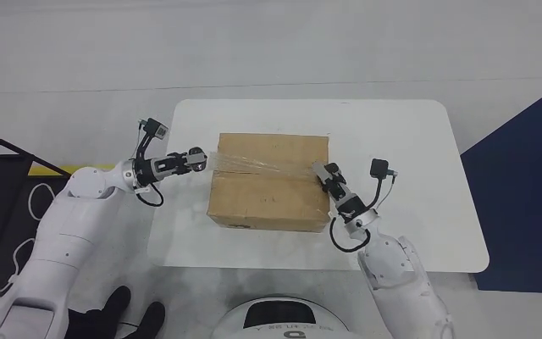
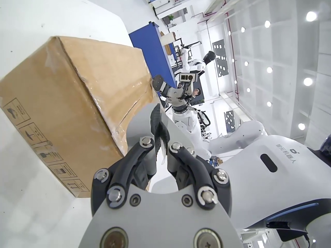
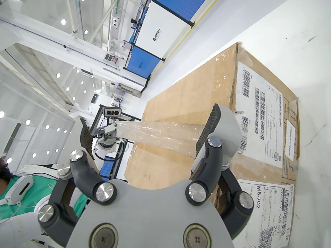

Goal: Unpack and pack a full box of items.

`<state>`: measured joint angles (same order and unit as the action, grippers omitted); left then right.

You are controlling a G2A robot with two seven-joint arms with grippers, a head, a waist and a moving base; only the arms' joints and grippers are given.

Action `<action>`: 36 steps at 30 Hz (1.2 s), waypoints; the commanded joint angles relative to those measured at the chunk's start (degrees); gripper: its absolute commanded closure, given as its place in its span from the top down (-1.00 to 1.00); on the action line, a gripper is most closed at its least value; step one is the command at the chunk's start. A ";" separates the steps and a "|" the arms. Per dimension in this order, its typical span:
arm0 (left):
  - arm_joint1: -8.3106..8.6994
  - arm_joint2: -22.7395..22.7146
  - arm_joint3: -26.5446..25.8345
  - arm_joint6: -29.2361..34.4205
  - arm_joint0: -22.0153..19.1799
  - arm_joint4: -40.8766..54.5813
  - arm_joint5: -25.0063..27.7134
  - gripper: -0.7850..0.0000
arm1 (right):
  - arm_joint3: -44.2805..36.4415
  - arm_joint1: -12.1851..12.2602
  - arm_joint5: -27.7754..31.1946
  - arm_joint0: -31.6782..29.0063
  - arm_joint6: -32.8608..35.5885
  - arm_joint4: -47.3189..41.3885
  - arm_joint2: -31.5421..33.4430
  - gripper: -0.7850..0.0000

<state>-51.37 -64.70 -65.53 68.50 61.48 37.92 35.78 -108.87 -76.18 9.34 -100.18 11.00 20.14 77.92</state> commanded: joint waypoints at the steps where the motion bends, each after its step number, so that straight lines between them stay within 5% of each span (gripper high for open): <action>1: -0.08 0.03 0.32 -0.06 0.01 -0.26 0.06 -1.00 | 0.12 0.05 -0.13 0.04 0.22 -0.02 -0.05 1.00; 36: -2.29 2.59 5.28 -2.62 -0.97 -6.31 -3.49 -1.00 | 1.13 0.71 -1.97 2.32 0.58 0.93 -0.92 1.00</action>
<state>-53.62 -62.17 -60.44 65.82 60.64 31.94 32.48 -107.78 -75.49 7.36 -97.90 11.57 21.09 77.00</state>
